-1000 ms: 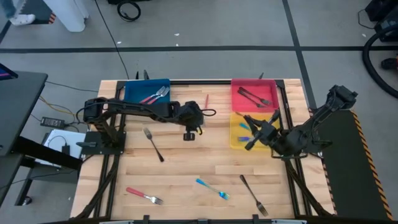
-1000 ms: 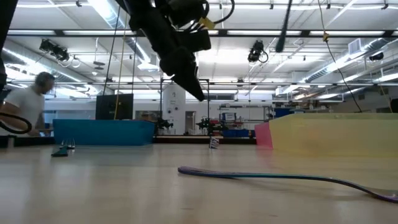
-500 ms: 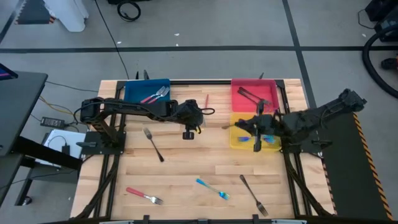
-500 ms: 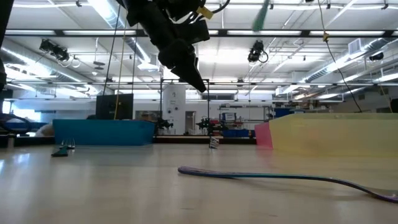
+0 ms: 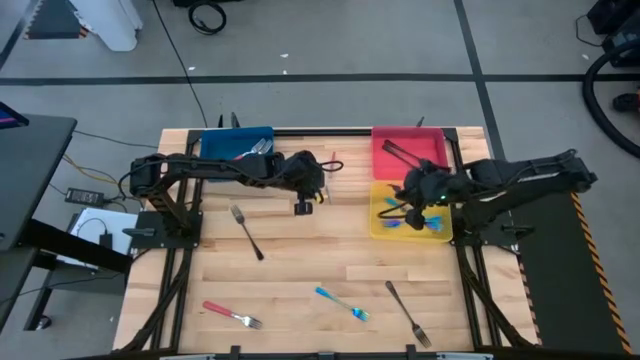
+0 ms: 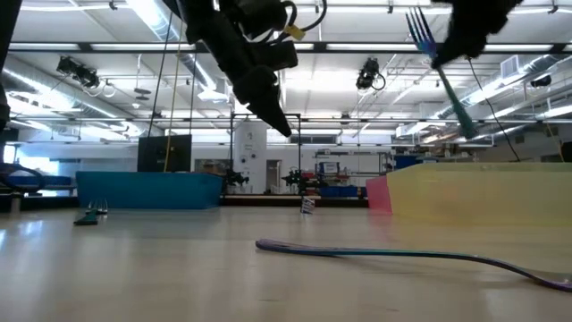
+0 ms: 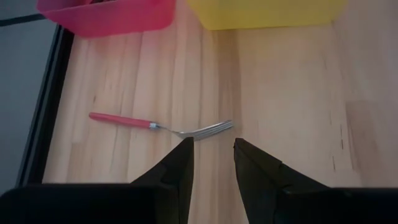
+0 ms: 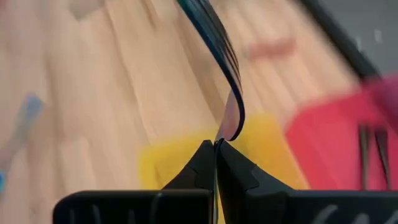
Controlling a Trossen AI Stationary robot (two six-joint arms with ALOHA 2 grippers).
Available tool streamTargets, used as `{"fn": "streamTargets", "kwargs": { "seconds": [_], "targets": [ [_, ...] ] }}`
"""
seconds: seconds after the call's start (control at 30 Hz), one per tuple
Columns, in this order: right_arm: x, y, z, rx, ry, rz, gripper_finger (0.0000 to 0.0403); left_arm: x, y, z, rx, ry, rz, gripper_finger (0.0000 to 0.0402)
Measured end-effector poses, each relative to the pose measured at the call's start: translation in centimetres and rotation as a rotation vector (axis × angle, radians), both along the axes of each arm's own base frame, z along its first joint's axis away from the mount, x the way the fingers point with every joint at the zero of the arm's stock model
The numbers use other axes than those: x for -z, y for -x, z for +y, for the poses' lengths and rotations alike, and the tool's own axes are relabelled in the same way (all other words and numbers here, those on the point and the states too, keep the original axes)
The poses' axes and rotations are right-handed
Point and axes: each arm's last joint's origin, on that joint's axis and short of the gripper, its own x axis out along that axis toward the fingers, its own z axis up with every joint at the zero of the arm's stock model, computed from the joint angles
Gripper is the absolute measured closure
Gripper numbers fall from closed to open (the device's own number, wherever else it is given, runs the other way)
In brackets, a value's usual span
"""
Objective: Sort silverware by color (type)
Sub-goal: Put the top blue fork into the yellow bin, then put the right black fork into the red bin
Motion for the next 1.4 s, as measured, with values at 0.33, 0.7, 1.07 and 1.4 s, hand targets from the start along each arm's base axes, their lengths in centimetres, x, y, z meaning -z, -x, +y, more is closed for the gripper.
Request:
{"fn": "streamTargets", "kwargs": {
  "seconds": [0.33, 0.7, 1.07, 1.4],
  "targets": [
    [4.1, -0.5, -1.0, 0.103, -0.072, 0.438, 0.0391, 0.0, 0.0, 0.0, 0.000, 0.001, -0.002, 0.0288],
    [7.3, -3.1, -1.2, 0.087, -0.102, 0.653, 0.0370, 0.0, 0.0, 0.0, -0.002, 0.002, -0.002, 0.0288],
    [8.8, -4.0, -1.4, 0.117, -0.023, 0.754, 0.0325, 0.0, 0.0, -0.1, 0.001, 0.002, -0.003, 0.0288],
    [7.4, -4.1, -1.2, 0.177, -0.113, 0.707, 0.0313, -0.1, -0.5, -1.4, 0.077, 0.048, -0.036, 0.0288]
  ]
}}
